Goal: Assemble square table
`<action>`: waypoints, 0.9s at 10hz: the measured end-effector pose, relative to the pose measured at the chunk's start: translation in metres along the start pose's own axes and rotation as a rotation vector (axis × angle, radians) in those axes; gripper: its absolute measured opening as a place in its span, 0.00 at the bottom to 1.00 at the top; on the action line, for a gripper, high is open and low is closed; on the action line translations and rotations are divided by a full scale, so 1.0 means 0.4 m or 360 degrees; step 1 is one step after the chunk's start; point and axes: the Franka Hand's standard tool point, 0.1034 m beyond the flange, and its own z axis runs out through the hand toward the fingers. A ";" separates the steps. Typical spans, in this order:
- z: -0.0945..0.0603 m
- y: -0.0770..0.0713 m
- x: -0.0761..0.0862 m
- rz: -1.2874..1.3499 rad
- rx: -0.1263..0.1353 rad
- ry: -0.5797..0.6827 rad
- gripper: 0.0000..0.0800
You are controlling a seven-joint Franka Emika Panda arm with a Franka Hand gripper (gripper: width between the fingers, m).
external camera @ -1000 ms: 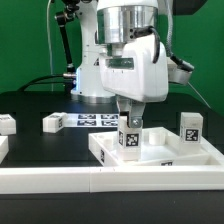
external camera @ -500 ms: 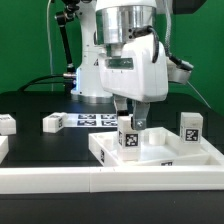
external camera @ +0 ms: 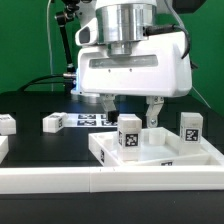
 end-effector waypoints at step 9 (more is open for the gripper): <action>0.001 0.003 0.004 -0.1060 -0.0016 0.0005 0.81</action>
Offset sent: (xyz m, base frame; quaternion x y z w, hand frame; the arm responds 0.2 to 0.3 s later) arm 0.0000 0.0000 0.0000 0.0000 0.0000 -0.1938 0.9810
